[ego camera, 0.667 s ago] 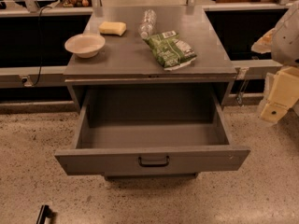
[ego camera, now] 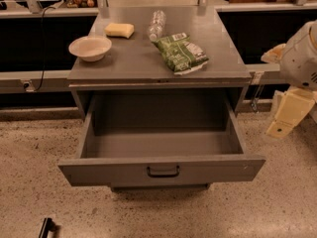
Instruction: Close top drawer
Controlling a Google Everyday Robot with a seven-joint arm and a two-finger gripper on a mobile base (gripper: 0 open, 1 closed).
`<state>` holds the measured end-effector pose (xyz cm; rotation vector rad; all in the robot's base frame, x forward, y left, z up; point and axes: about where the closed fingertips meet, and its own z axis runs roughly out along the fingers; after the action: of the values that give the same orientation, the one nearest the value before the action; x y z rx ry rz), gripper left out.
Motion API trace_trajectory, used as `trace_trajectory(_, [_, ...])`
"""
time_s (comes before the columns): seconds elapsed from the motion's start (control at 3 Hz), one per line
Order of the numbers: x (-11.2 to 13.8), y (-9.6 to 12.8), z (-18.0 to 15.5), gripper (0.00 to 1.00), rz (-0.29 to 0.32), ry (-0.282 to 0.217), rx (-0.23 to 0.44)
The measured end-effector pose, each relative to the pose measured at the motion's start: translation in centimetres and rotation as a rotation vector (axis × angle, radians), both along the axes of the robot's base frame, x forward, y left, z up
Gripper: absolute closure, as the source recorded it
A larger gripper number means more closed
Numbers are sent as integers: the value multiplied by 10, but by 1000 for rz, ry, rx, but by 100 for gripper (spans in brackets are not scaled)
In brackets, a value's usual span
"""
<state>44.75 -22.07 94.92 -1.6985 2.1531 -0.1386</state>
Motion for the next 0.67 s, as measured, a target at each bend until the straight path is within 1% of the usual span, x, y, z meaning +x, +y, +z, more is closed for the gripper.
trace_trajectory(0.33, [-1,-1,-5,0,-12,20,-17])
trace_trajectory(0.67, [-18,11,-34,0,33,29,22])
